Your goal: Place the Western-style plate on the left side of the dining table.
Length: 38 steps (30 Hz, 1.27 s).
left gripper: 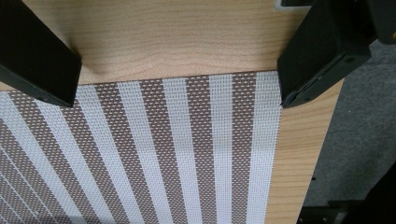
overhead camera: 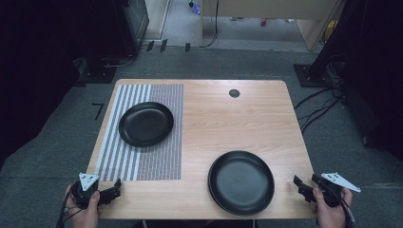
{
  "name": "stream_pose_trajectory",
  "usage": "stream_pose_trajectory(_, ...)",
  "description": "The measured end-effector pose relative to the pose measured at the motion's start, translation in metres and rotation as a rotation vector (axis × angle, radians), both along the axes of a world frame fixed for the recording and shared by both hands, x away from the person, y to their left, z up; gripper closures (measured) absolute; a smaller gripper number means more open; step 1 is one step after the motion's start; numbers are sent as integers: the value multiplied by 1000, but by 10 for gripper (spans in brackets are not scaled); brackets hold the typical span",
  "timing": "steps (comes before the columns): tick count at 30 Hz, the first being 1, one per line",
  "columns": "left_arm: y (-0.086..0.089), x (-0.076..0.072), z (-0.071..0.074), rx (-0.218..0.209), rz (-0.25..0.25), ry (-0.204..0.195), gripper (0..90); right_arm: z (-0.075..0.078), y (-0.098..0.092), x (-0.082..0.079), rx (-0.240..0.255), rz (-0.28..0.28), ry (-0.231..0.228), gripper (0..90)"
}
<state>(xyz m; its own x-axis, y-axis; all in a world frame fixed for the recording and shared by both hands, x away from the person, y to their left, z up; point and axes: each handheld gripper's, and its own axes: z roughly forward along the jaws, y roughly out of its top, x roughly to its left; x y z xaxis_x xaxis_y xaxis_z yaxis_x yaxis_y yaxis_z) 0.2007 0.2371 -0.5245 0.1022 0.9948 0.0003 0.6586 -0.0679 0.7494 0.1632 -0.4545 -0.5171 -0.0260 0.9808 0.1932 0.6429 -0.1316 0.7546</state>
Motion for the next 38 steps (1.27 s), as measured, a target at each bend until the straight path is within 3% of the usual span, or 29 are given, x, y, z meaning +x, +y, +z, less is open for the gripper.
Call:
stream_pose_trajectory(11, 0, 0, 0, 0, -4, 2, 0, -7, 5, 3, -24, 8, 7, 223)
stream_pose_trajectory(14, 0, 0, 0, 1, -5, 3, 0, -9, 10, 2, -89, 18, 5, 223)
stream_pose_trajectory(16, 0, 0, 0, 1, -5, 4, 0, -10, 16, 2, -161, 23, 7, 221)
stream_pose_trajectory(22, 0, 0, 1, 2, -9, 7, 0, -14, 18, 0, -160, 21, -26, 220)
stream_pose_trajectory(38, 1, 0, 1, 2, -15, 8, 0, -14, 21, -1, -161, -4, -30, 213)
